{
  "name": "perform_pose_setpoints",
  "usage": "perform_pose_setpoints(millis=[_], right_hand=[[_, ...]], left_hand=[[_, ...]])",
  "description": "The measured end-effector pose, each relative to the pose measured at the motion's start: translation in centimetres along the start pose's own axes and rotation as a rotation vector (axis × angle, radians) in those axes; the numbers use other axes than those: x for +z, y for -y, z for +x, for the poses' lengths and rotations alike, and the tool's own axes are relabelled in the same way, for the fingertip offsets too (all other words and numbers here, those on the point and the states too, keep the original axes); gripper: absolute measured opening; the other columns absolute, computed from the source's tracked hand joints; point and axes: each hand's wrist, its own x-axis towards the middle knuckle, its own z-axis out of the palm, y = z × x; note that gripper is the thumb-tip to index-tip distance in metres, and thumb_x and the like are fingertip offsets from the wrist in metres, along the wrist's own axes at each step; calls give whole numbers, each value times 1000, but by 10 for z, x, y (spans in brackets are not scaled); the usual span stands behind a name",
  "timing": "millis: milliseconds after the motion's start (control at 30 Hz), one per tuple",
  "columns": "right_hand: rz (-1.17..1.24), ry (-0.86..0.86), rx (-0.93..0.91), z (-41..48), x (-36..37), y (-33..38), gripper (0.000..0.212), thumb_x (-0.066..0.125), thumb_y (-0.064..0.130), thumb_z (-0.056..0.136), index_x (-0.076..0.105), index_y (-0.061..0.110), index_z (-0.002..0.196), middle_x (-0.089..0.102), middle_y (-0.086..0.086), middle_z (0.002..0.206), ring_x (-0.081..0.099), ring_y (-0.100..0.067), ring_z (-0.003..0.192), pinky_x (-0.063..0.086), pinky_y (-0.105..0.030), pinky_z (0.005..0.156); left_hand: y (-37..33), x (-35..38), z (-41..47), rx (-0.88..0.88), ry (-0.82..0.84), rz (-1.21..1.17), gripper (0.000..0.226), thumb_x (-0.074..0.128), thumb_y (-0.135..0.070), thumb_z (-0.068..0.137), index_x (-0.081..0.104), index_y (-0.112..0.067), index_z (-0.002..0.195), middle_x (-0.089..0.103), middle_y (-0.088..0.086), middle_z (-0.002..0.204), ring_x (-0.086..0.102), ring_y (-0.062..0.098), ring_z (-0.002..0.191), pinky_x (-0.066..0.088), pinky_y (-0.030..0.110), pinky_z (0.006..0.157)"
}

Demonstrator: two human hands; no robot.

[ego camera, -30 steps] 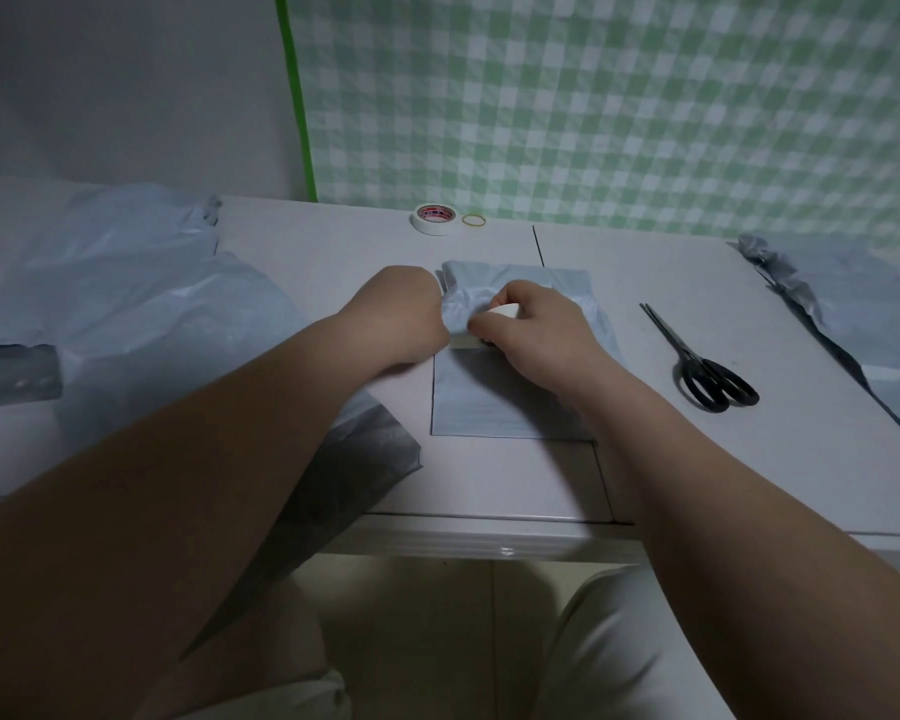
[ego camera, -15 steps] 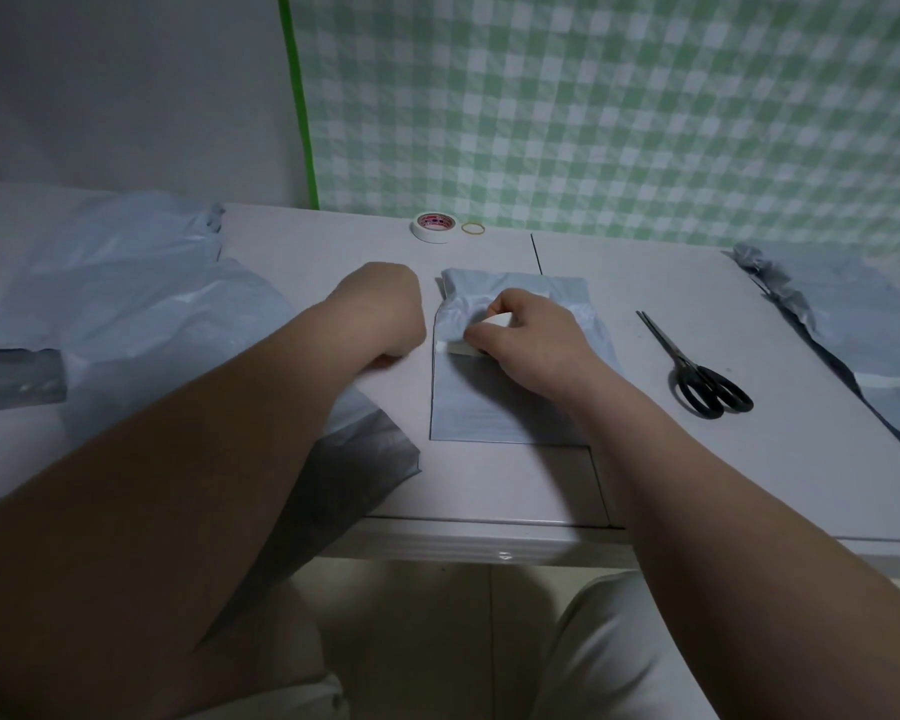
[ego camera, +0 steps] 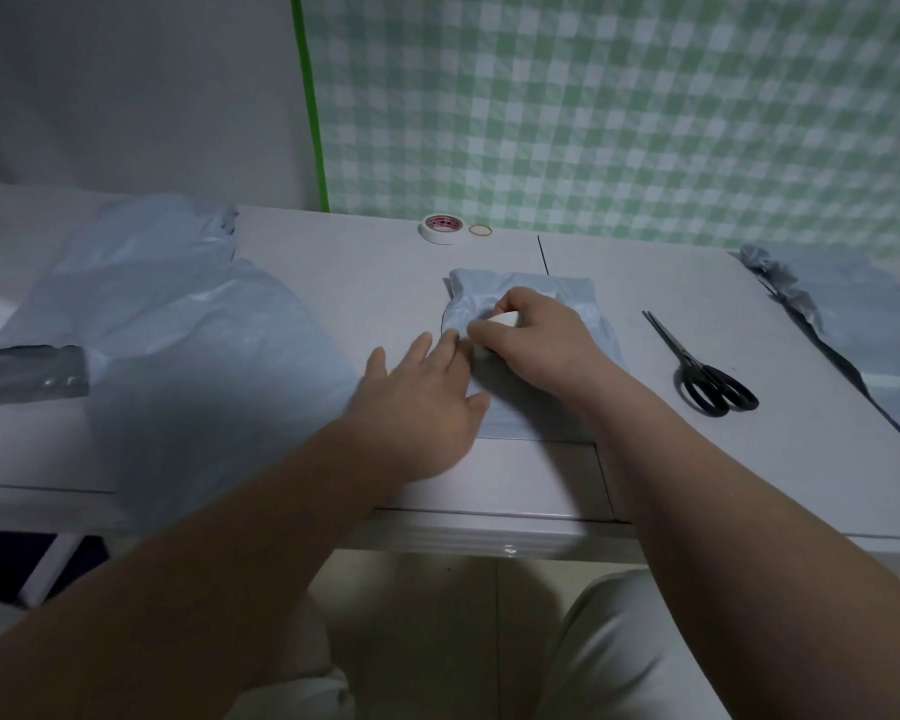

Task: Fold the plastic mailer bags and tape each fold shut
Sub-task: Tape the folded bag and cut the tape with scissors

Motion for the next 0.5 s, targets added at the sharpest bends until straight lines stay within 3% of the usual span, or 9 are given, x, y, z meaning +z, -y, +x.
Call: perform_pose_setpoints(millis=[133, 333, 500], right_hand=[[138, -1, 41, 1, -5, -1, 25, 55, 42, 88, 57, 17, 85, 65, 3, 87, 53, -11, 75, 38, -24, 62], [167, -8, -2, 1, -4, -7, 40, 64, 52, 82, 56, 14, 72, 55, 5, 67, 48, -9, 63, 36, -23, 60], [107, -50, -40, 2, 0, -12, 48, 57, 55, 86, 44, 15, 61, 47, 4, 59, 44, -11, 58, 34, -26, 59]], left_hand=[[-3, 0, -2, -39, 22, 37, 63, 17, -45, 100, -2, -15, 151, -5, -2, 160, -4, 15, 147, 5, 51, 116], [-15, -10, 3, -77, 24, 124, 65, 17, -47, 98, 8, -11, 151, 2, 2, 160, -7, 17, 147, 2, 51, 116], [-21, 2, 2, -92, 6, 37, 66, 15, -47, 99, -3, -12, 151, -6, 2, 160, -9, 14, 146, -2, 52, 117]])
